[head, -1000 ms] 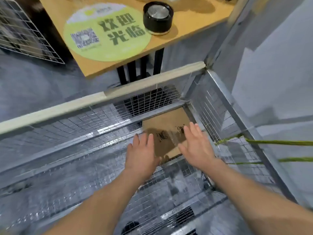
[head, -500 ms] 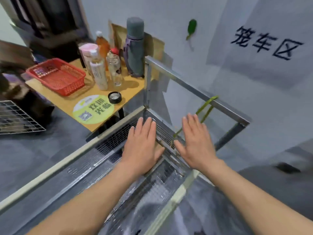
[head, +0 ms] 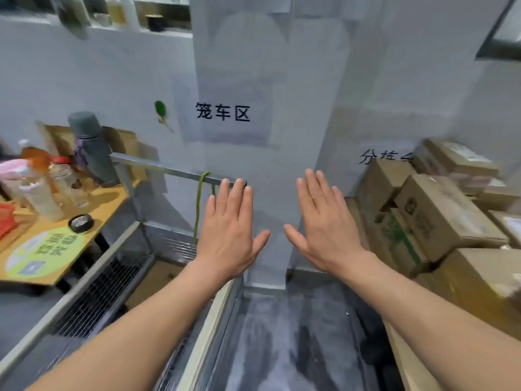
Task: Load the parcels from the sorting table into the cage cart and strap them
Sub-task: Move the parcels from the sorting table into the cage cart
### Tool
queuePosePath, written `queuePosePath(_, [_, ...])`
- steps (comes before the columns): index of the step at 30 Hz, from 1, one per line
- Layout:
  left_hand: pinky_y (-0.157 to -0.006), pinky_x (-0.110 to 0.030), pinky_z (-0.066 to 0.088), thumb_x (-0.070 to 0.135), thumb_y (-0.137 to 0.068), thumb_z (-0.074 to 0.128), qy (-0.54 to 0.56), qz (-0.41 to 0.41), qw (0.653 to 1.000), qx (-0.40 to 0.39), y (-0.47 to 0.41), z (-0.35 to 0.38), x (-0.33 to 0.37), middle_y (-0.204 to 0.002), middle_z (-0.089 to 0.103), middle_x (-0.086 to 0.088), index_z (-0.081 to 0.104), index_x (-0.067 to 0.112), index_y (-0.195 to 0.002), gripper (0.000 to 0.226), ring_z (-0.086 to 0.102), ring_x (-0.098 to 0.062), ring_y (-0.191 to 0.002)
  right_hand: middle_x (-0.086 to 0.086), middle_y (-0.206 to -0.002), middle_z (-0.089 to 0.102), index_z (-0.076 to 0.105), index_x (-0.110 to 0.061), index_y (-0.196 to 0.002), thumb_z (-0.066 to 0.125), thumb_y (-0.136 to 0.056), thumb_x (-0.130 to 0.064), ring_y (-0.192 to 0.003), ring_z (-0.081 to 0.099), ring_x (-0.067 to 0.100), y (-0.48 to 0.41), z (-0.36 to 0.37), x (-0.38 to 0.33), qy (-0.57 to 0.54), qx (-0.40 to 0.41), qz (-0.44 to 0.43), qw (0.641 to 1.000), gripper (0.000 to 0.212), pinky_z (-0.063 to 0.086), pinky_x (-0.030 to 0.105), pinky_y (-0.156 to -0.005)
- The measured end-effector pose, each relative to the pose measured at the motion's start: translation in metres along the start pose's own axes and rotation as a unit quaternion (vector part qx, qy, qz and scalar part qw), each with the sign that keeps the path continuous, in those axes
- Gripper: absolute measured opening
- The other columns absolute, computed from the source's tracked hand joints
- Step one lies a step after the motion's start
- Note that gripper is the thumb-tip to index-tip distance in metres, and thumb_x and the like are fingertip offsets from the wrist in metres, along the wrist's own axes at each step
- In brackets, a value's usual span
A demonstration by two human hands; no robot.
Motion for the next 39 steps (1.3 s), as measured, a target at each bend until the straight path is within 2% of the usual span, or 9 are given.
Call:
queuePosePath(2, [-0.108, -0.059, 0.033, 0.060, -0.088, 0.038, 0.019, 0.048, 0.999, 0.007, -0.008, -0.003, 0.035, -0.153, 0.032, -0.025, 0.036, -0.005, -0.145, 0.087, 0.025, -0.045, -0.143, 0.022, -0.160, 0.025, 0.030, 0.001, -0.152, 0.042, -0.088, -0.054, -0.149, 0.023, 0.037, 0.026, -0.026, 0.025, 0.032, 0.008, 0.029, 0.999, 0.085, 0.024, 0.051, -0.115])
queuePosePath(10, [-0.107, -0.060, 0.034, 0.061, -0.088, 0.035, 0.110, 0.206, 0.972, 0.006, -0.003, -0.012, 0.171, -0.153, 0.032, -0.025, 0.036, -0.004, -0.146, 0.087, 0.026, -0.045, -0.143, 0.021, -0.163, 0.016, 0.022, -0.001, -0.155, 0.040, -0.091, -0.054, -0.152, 0.013, 0.034, 0.155, -0.110, 0.091, 0.154, -0.012, 0.180, 0.972, 0.085, 0.016, 0.050, -0.119])
queuePosePath(18, [-0.111, -0.057, 0.031, 0.063, -0.090, 0.038, 0.172, 0.334, 0.926, -0.018, 0.068, -0.031, 0.289, -0.157, 0.027, -0.022, 0.032, -0.001, -0.149, 0.087, 0.021, -0.041, -0.146, 0.015, -0.166, 0.005, 0.013, -0.007, -0.158, 0.040, -0.094, -0.055, -0.154, 0.002, 0.028, 0.299, -0.189, 0.097, 0.222, -0.055, 0.317, 0.920, 0.085, 0.011, 0.048, -0.121])
queuePosePath(23, [-0.110, -0.058, 0.034, 0.061, -0.090, 0.040, 0.192, 0.388, 0.901, -0.036, 0.124, -0.042, 0.344, -0.156, 0.029, -0.023, 0.033, -0.002, -0.148, 0.086, 0.024, -0.042, -0.145, 0.017, -0.165, 0.013, 0.020, -0.004, -0.156, 0.040, -0.094, -0.054, -0.153, 0.008, 0.030, 0.375, -0.228, 0.093, 0.233, -0.054, 0.355, 0.904, 0.082, 0.015, 0.048, -0.121])
queuePosePath(28, [-0.114, -0.055, 0.031, 0.064, -0.092, 0.039, 0.194, 0.403, 0.889, -0.097, 0.194, -0.043, 0.376, -0.158, 0.026, -0.020, 0.030, 0.002, -0.150, 0.086, 0.020, -0.039, -0.148, 0.015, -0.163, 0.020, 0.021, -0.006, -0.156, 0.044, -0.093, -0.053, -0.152, 0.016, 0.029, 0.452, -0.243, 0.082, 0.193, -0.052, 0.400, 0.894, 0.082, 0.019, 0.046, -0.120])
queuePosePath(30, [-0.114, -0.054, 0.030, 0.064, -0.092, 0.040, 0.164, 0.391, 0.900, -0.101, 0.271, -0.054, 0.412, -0.158, 0.027, -0.020, 0.032, 0.002, -0.150, 0.086, 0.020, -0.039, -0.147, 0.018, -0.158, 0.032, 0.030, -0.003, -0.153, 0.047, -0.091, -0.050, -0.147, 0.029, 0.032, 0.529, -0.250, 0.076, 0.135, -0.086, 0.387, 0.908, 0.080, 0.026, 0.048, -0.118])
queuePosePath(32, [-0.112, -0.053, 0.031, 0.064, -0.093, 0.038, 0.159, 0.376, 0.901, -0.147, 0.289, -0.049, 0.398, -0.157, 0.030, -0.020, 0.034, 0.001, -0.149, 0.085, 0.023, -0.039, -0.146, 0.020, -0.150, 0.044, 0.040, 0.002, -0.147, 0.050, -0.090, -0.046, -0.140, 0.041, 0.035, 0.547, -0.230, 0.073, 0.098, -0.109, 0.389, 0.909, 0.075, 0.031, 0.046, -0.115])
queuePosePath(35, [-0.112, -0.054, 0.033, 0.064, -0.092, 0.033, 0.129, 0.326, 0.921, -0.168, 0.325, -0.051, 0.394, -0.156, 0.032, -0.021, 0.035, 0.001, -0.149, 0.085, 0.027, -0.040, -0.145, 0.014, -0.149, 0.046, 0.041, -0.003, -0.147, 0.043, -0.096, -0.049, -0.137, 0.044, 0.031, 0.572, -0.212, 0.067, 0.055, -0.166, 0.358, 0.917, 0.069, 0.035, 0.039, -0.113])
queuePosePath(39, [-0.108, -0.052, 0.037, 0.067, -0.091, 0.034, 0.137, 0.308, 0.913, -0.229, 0.350, -0.042, 0.388, -0.152, 0.038, -0.021, 0.041, 0.001, -0.145, 0.085, 0.037, -0.041, -0.140, 0.001, -0.139, 0.049, 0.036, -0.015, -0.146, 0.043, -0.098, -0.053, -0.125, 0.048, 0.023, 0.597, -0.191, 0.068, 0.012, -0.240, 0.435, 0.868, 0.062, 0.046, 0.036, -0.098])
Point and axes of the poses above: each hand's wrist, its own y-axis away from the middle knuckle, its own z-axis out of the palm, x = y × z, the point moved 2 cm from there along -y, towards the middle knuckle
